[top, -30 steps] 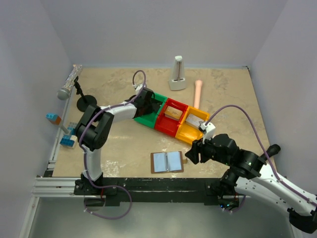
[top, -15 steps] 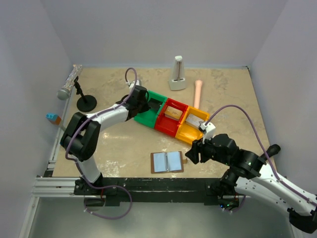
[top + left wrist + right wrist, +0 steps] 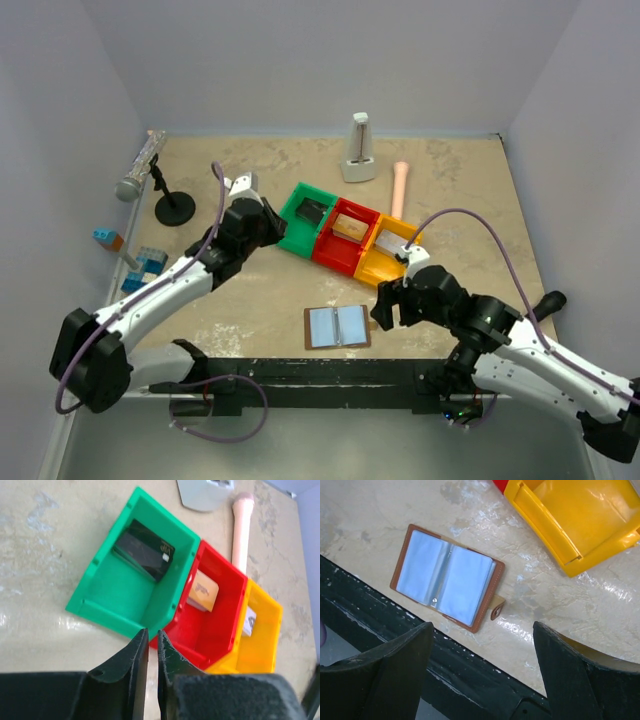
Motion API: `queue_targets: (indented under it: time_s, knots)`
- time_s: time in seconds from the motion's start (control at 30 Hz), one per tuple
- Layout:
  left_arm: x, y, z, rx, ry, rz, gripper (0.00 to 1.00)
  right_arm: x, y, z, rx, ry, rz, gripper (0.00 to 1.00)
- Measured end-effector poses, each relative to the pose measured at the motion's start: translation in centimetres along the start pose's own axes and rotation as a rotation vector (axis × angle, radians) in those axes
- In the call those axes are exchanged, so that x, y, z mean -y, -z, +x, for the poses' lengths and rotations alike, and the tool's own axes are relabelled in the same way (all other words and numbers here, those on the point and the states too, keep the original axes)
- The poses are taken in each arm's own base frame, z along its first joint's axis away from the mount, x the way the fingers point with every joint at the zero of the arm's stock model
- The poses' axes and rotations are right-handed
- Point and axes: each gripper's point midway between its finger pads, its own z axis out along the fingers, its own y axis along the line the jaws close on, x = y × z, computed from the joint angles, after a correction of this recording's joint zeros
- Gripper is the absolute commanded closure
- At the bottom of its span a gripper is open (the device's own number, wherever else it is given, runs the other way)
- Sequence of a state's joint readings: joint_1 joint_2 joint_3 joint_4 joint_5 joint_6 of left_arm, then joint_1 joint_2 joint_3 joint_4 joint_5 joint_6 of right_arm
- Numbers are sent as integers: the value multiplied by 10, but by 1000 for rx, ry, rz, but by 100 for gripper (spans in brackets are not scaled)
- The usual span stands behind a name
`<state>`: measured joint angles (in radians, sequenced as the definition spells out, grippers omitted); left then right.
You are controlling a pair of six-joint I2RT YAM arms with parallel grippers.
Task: Take the credit cards out of the card holder
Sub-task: Remove the credit card from the card holder.
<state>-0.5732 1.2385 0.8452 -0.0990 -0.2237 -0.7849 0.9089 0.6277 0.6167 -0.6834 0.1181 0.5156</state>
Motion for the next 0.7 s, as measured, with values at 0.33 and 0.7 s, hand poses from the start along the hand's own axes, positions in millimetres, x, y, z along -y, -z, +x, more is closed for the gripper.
queue_targets:
  time_s: [0.33, 0.7]
  knots:
    - [-12, 65, 95, -120, -86, 86, 80, 7, -29, 33, -214, -42, 101, 20]
    - [-44, 92, 177, -302, -94, 103, 80, 10, -57, 54, -324, -106, 174, 38]
